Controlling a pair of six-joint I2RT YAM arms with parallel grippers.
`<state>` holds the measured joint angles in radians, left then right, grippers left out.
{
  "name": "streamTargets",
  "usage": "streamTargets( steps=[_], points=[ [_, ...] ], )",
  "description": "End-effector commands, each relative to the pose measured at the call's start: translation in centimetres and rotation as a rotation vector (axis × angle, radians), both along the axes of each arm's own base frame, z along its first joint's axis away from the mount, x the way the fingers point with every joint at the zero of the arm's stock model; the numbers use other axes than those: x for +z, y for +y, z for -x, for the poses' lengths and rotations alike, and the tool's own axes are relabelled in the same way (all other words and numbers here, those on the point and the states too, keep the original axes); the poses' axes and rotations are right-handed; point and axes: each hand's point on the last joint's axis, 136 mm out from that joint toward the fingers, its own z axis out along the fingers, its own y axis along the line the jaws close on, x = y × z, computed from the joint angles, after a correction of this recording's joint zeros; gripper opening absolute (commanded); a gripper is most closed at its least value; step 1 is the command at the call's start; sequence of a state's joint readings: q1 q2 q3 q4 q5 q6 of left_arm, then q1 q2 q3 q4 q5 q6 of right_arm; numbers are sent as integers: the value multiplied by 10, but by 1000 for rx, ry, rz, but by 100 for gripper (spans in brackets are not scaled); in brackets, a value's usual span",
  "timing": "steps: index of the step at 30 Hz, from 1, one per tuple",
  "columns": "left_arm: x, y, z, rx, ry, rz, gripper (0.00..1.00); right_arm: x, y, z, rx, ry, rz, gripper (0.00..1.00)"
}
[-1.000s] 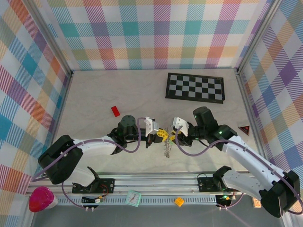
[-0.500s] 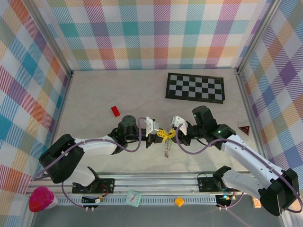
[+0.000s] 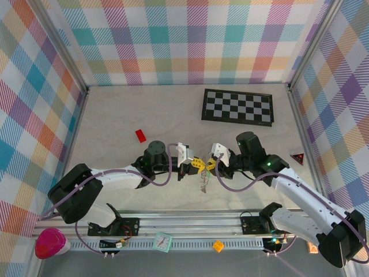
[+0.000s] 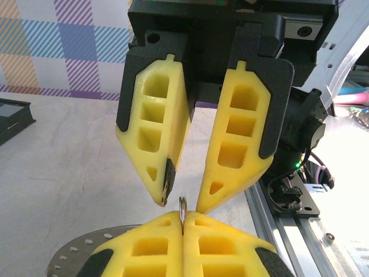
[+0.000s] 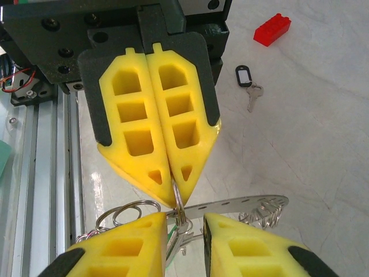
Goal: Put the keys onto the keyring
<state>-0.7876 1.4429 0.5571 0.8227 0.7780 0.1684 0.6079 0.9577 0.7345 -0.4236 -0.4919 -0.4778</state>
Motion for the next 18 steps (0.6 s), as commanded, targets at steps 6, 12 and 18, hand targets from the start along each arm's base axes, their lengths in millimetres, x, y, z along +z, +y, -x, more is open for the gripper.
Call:
streamTargets(
  steps=[6, 12, 18],
  points=[
    [17, -2, 10, -51, -43, 65, 0, 7, 12, -2, 26, 22, -69, 17],
    [18, 0, 2, 3, -45, 70, 8, 10, 13, -1, 49, 13, -62, 0],
    [1, 3, -7, 56, -85, -76, 28, 3, 2, 3, 105, -18, 71, 0]
  ],
)
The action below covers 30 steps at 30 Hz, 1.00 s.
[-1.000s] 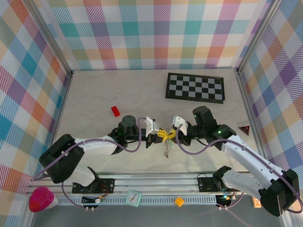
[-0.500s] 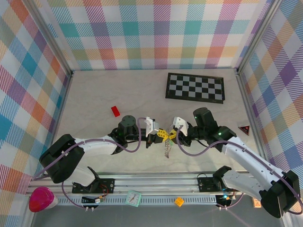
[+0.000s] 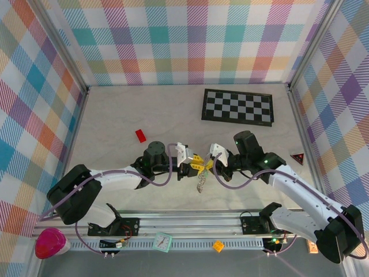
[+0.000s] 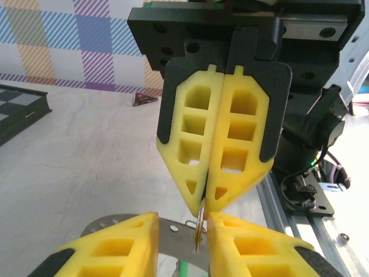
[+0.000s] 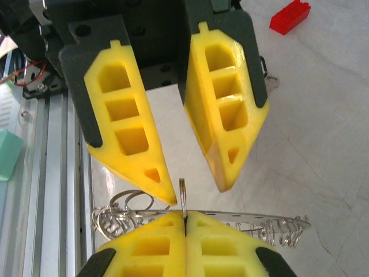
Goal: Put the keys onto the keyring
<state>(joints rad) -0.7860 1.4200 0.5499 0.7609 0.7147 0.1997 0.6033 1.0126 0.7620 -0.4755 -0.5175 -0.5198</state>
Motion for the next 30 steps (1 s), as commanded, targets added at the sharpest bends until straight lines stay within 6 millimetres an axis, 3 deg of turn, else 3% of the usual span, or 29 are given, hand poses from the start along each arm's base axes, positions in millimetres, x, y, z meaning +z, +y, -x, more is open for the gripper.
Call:
streamTargets(
  steps=[1, 7, 16, 24, 30],
  points=[
    [6, 0, 0, -4, -80, -59, 29, 9, -1, 1, 80, -55, 57, 0],
    [-4, -1, 1, -28, -57, -136, 28, 12, 1, 3, 142, -54, 122, 0],
    [-1, -4, 2, -43, -54, -126, 17, 8, 12, 11, 224, -26, 186, 0],
    [4, -4, 3, -49, -52, -113, 20, 3, 13, 4, 229, -44, 238, 0],
    [8, -7, 6, -74, -34, -79, 0, 1, 14, 8, 231, -25, 230, 0]
  ],
)
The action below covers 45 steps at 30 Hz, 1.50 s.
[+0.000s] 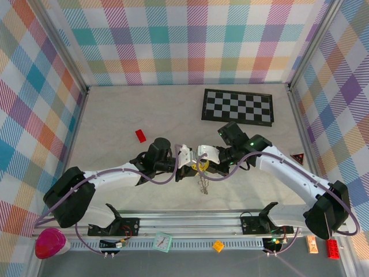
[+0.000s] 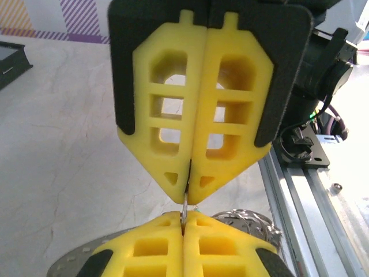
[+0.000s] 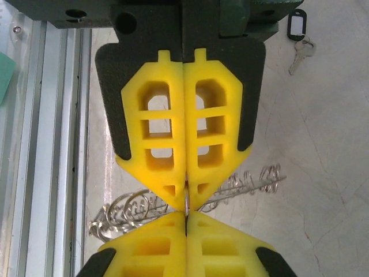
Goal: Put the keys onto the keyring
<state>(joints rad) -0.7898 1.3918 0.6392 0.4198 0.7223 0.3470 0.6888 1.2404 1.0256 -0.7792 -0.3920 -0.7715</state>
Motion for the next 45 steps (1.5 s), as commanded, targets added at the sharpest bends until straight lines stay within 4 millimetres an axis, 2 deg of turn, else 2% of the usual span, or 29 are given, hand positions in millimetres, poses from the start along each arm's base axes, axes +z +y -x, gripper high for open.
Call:
streamTargets(
  steps=[1, 2, 4, 5, 8, 15, 22, 25, 29, 36, 40, 45],
  points=[
    [27, -10, 1, -36, -41, 91, 0, 11, 7, 9, 40, 18, -42, 0],
    [27, -11, 1, -40, -38, 95, 0, 14, 8, 8, 26, 15, -57, 0],
    [28, -10, 2, -42, -35, 106, 0, 20, 7, 5, -15, 18, -112, 15],
    [28, -10, 2, -41, -33, 114, 0, 24, 6, 4, -38, 26, -147, 19],
    [31, -11, 4, -43, -25, 149, 0, 32, 2, 0, -103, 64, -259, 25],
    [33, -12, 7, -57, 7, 222, 0, 29, -3, -1, -151, 65, -330, 26],
    [33, -11, 7, -52, 4, 222, 0, 38, -23, -17, -315, -69, -385, 27],
    [34, -11, 6, -48, 3, 224, 0, 28, -30, -17, -393, -36, -373, 27],
    [33, -11, 3, -30, 2, 225, 0, 20, -27, -7, -430, 92, -402, 27],
    [34, -11, -4, 2, 19, 230, 0, 6, -21, 14, -399, 200, -445, 37],
    [36, -11, -5, 6, 20, 241, 0, -2, -20, 14, -394, 200, -450, 38],
    [37, -12, -6, 8, 21, 248, 0, -9, -17, 4, -386, 150, -436, 38]
  ],
)
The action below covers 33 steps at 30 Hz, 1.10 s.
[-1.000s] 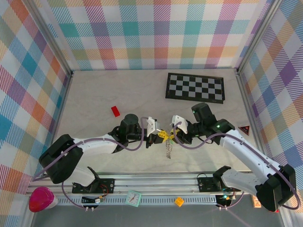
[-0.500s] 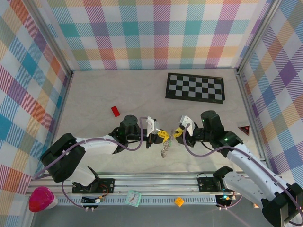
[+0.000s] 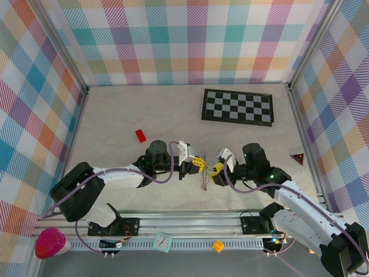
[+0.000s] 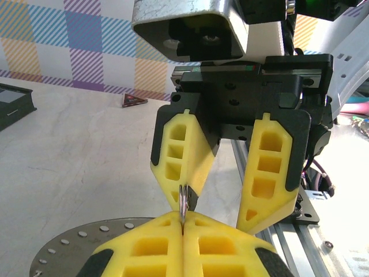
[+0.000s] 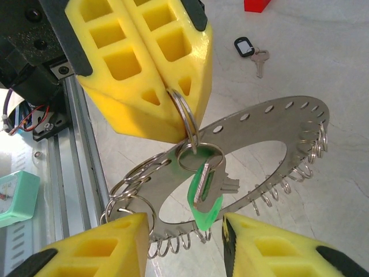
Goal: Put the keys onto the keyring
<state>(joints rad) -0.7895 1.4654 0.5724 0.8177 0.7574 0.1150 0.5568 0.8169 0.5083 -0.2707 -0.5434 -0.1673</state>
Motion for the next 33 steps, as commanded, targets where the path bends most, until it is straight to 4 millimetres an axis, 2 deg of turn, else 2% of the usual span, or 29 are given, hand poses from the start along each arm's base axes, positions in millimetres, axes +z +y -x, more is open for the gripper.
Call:
streamTargets(
  steps=[1, 9, 13, 20, 22, 28, 33],
  points=[
    [13, -1, -3, 0, -31, 55, 0, 3, 9, -9, 25, -61, -21, 37],
    [14, -2, -5, 7, -23, 68, 0, -4, 18, -18, 42, -103, 23, 32],
    [13, -2, -7, 12, -17, 67, 0, -3, 16, -26, 13, -152, 32, 27],
    [13, -2, -8, 14, -11, 70, 0, 0, 10, -33, -17, -222, 63, 26],
    [13, -2, -8, 13, -9, 70, 0, 2, 9, -33, -16, -237, 61, 22],
    [13, -2, -10, 17, -6, 72, 0, 9, 14, -25, 33, -233, 39, 0],
    [12, -1, -10, 18, -2, 62, 0, 16, 14, -24, 51, -247, 48, 0]
  ],
)
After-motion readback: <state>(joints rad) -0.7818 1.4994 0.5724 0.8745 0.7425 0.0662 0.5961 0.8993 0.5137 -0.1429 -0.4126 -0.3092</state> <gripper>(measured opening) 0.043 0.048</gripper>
